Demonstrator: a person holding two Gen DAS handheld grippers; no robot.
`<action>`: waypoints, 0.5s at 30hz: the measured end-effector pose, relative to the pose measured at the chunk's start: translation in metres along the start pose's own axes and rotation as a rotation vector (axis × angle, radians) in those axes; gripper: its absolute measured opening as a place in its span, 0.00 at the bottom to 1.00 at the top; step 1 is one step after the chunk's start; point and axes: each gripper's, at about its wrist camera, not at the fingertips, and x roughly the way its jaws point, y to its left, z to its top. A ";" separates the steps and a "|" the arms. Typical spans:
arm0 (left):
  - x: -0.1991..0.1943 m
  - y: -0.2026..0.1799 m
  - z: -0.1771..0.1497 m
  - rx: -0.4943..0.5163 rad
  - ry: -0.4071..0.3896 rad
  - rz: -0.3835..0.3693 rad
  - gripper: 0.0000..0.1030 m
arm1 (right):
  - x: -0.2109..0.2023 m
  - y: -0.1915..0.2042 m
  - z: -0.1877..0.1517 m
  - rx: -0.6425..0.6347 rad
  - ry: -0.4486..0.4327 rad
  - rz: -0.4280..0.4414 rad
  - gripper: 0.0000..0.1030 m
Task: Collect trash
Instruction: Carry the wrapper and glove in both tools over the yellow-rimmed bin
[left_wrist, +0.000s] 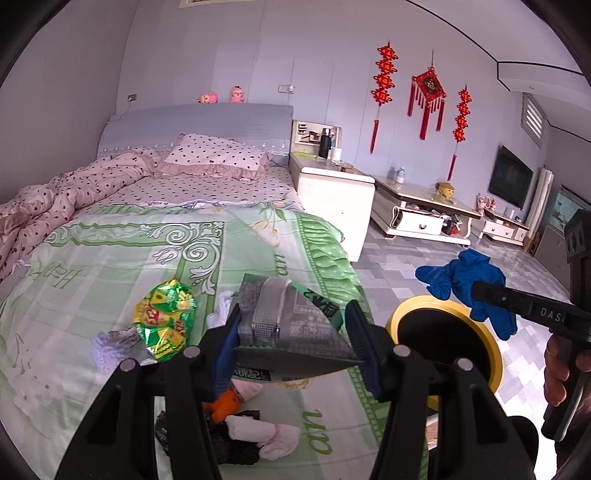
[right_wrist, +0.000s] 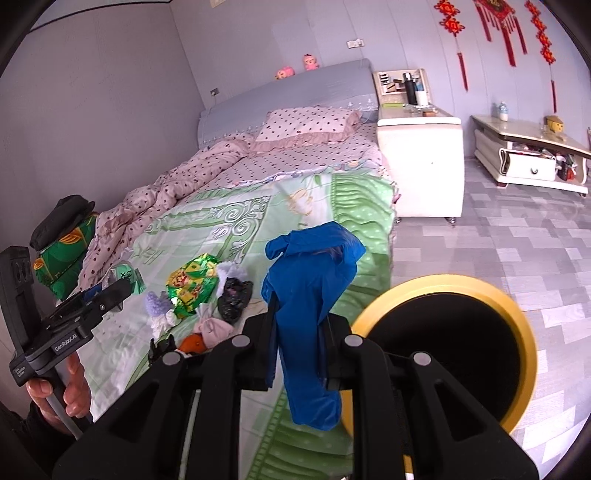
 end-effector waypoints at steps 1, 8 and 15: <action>0.003 -0.007 0.002 0.007 0.002 -0.012 0.50 | -0.003 -0.006 0.001 0.003 -0.003 -0.009 0.16; 0.030 -0.054 0.007 0.057 0.027 -0.073 0.50 | -0.020 -0.048 0.005 0.045 -0.008 -0.066 0.16; 0.064 -0.088 0.009 0.078 0.065 -0.125 0.50 | -0.024 -0.084 0.004 0.089 -0.005 -0.103 0.16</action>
